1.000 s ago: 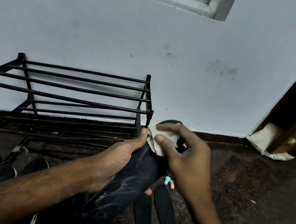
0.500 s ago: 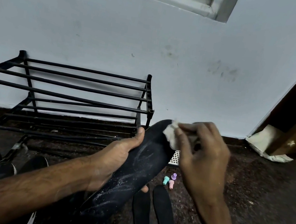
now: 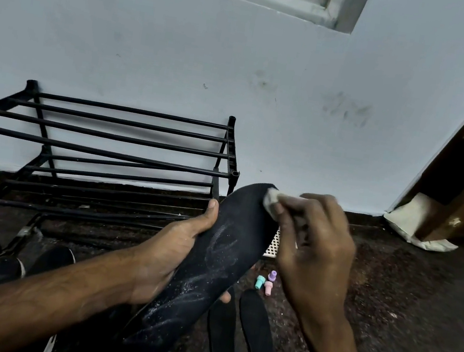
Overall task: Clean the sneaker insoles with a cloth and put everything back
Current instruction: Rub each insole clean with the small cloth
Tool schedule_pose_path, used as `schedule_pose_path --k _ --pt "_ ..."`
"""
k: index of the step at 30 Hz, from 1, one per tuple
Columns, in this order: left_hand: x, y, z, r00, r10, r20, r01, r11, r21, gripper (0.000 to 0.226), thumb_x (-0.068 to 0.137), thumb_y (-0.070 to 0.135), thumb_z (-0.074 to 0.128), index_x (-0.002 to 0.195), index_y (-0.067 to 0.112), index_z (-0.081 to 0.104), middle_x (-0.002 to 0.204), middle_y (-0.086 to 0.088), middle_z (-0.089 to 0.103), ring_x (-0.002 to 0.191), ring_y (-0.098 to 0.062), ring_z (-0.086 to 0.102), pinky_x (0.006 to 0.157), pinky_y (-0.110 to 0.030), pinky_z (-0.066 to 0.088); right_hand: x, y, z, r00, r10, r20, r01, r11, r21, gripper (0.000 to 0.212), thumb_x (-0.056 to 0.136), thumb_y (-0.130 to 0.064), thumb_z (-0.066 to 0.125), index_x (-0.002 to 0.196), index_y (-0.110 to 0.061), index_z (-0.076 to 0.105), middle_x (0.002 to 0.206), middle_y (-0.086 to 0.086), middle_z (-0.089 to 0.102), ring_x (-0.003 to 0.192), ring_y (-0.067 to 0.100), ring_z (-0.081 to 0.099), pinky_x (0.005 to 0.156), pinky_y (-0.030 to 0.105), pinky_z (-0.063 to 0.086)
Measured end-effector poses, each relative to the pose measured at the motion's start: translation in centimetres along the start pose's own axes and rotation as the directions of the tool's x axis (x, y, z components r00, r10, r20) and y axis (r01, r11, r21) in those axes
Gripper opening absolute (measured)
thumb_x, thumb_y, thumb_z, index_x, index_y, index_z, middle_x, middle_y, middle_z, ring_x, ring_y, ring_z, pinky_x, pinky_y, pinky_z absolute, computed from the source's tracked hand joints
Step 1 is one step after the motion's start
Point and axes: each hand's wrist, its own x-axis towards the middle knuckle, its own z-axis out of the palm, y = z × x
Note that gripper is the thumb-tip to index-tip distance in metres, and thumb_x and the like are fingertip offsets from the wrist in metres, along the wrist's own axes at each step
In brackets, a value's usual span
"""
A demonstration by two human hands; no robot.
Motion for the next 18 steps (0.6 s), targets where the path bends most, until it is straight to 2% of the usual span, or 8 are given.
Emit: schedule_pose_path --k 2,4,8,10,12,13,15,18 --pt "0.1 -0.1 0.4 1.0 0.011 0.015 -0.011 1.0 -0.016 0.066 0.092 0.062 0.04 0.098 0.009 0.078 0.09 -0.024 0.07 0.063 -0.032 0.067 0.06 -0.045 0.059 -0.2 -1.5 0.7 0.99 -0.082 0.112 0.089 0.994 -0.059 0.013 0.088 -0.015 0.071 0.098 -0.008 0.07 0.095 0.001 0.061 0.085 0.015 0.056 0.065 0.018 0.048" --pt "0.2 -0.2 1.0 0.999 0.0 0.039 0.001 0.999 -0.038 0.064 0.092 0.061 0.041 0.098 0.009 0.078 0.088 -0.02 0.071 0.062 -0.03 0.068 0.06 -0.045 0.059 -0.6 -1.6 1.3 0.988 -0.086 0.126 0.107 0.981 -0.164 0.012 0.089 -0.019 0.071 0.096 -0.01 0.07 0.093 0.001 0.062 0.082 0.015 0.054 0.059 0.018 0.044" --pt "0.3 -0.3 0.8 0.998 -0.006 0.056 0.008 0.999 -0.037 0.069 0.089 0.064 0.043 0.117 0.007 0.071 0.121 -0.032 0.063 0.068 -0.034 0.068 0.062 -0.045 0.06 0.4 0.8 0.0 0.995 0.082 -0.052 -0.095 0.941 -0.324 0.014 0.088 -0.021 0.071 0.095 -0.009 0.07 0.092 0.005 0.065 0.078 0.011 0.049 0.056 0.022 0.039" --pt "0.3 -0.2 0.5 0.999 0.005 0.05 -0.003 0.999 -0.043 0.068 0.09 0.065 0.041 0.114 0.009 0.073 0.125 -0.033 0.06 0.075 -0.036 0.067 0.064 -0.046 0.06 1.0 1.6 -1.3 0.985 0.132 -0.11 -0.156 0.953 -0.26 0.014 0.09 -0.02 0.068 0.096 -0.007 0.07 0.095 0.006 0.064 0.08 0.014 0.055 0.063 0.021 0.039" --pt "0.5 -0.2 0.2 0.999 0.007 0.037 -0.005 0.999 -0.044 0.069 0.09 0.065 0.04 0.112 0.009 0.074 0.123 -0.033 0.061 0.069 -0.036 0.067 0.062 -0.044 0.059 1.5 1.0 -2.2 0.985 0.103 -0.14 -0.118 0.987 -0.105 0.013 0.089 -0.014 0.068 0.098 -0.004 0.07 0.097 0.006 0.063 0.083 0.015 0.059 0.073 0.012 0.043" --pt "0.5 -0.3 0.0 0.999 0.007 0.034 -0.006 0.999 -0.039 0.069 0.09 0.065 0.04 0.111 0.009 0.074 0.122 -0.033 0.062 0.066 -0.035 0.066 0.061 -0.044 0.059 1.6 0.1 -2.2 0.99 0.064 -0.127 -0.071 0.996 -0.045 0.013 0.088 -0.012 0.069 0.098 -0.003 0.07 0.098 0.006 0.062 0.084 0.012 0.059 0.076 0.006 0.043" --pt "0.5 -0.4 0.1 0.999 0.012 0.034 -0.012 1.0 -0.023 0.068 0.091 0.065 0.039 0.104 0.01 0.077 0.107 -0.028 0.068 0.066 -0.034 0.067 0.063 -0.044 0.06 1.2 -1.6 -1.2 1.0 -0.024 -0.002 0.024 0.999 0.025 0.016 0.087 -0.014 0.068 0.1 -0.004 0.07 0.1 0.005 0.061 0.084 0.009 0.057 0.078 0.008 0.047" --pt "0.5 -0.8 0.8 0.998 0.009 0.055 -0.007 0.999 -0.036 0.065 0.093 0.061 0.04 0.1 0.009 0.078 0.092 -0.021 0.071 0.067 -0.031 0.069 0.061 -0.045 0.06 -0.2 -1.8 1.0 0.977 -0.093 0.194 0.107 0.992 -0.063 0.018 0.085 -0.005 0.071 0.103 -0.004 0.067 0.104 0.008 0.06 0.085 0.018 0.061 0.07 0.029 0.058"
